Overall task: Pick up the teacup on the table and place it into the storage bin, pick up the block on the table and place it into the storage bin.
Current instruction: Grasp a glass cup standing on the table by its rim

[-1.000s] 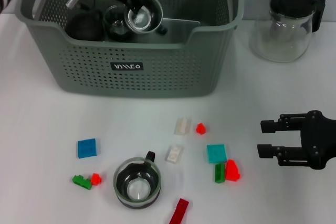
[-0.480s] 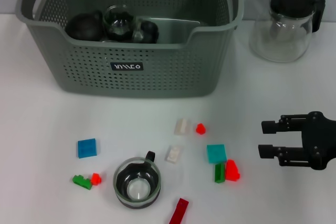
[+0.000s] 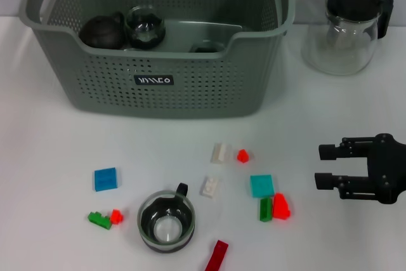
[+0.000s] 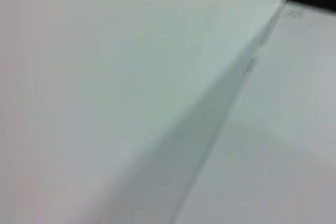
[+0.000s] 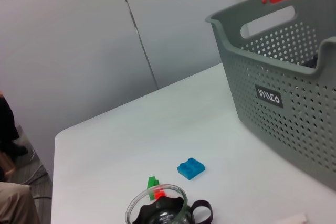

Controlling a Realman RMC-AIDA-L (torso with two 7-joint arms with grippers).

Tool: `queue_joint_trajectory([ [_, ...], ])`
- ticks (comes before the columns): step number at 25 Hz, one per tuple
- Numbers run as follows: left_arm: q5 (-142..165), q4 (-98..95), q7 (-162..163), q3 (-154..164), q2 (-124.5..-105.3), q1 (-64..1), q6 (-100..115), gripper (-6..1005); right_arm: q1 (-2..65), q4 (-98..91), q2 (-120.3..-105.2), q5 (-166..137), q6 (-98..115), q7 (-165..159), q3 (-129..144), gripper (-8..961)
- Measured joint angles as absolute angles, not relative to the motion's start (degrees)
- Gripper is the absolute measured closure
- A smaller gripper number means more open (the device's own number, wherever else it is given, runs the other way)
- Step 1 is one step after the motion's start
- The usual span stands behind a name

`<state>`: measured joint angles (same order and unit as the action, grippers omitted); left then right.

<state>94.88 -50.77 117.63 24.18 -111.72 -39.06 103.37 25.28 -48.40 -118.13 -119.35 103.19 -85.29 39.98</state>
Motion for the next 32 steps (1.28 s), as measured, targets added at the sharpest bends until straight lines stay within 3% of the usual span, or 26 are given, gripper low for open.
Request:
queue_joint_trajectory([
  [3, 103.51, -55.18, 117.27, 24.23, -110.50, -36.58, 109.76, 554, 25.48, -48.40, -118.04, -119.39, 103.18, -85.47, 39.90, 315],
  [9, 124.76, -65.97, 119.68, 29.33, -111.07, -35.61, 116.38, 555, 25.86, -48.43, -118.03, -119.50, 103.18, -85.52, 39.89, 315],
  [14, 139.29, -68.25, 119.67, 42.00, -114.11, -35.81, 114.41, 555, 26.02, -48.43, -118.04, -119.58, 103.18, -85.52, 39.91, 314],
  [21, 148.67, -72.52, 119.03, 52.91, -121.12, -34.77, 105.93, 563, 25.90, -48.34, -118.04, -119.59, 103.18, -85.51, 39.90, 314],
  [27, 149.42, -75.55, 118.48, 55.35, -123.88, -33.20, 105.06, 570, 25.56, -48.34, -118.04, -119.52, 103.18, -85.51, 39.90, 315],
  [32, 148.37, -75.80, 119.52, 60.45, -124.50, -31.98, 102.55, 576, 25.59, -48.33, -118.16, -119.41, 103.18, -85.51, 39.91, 315],
])
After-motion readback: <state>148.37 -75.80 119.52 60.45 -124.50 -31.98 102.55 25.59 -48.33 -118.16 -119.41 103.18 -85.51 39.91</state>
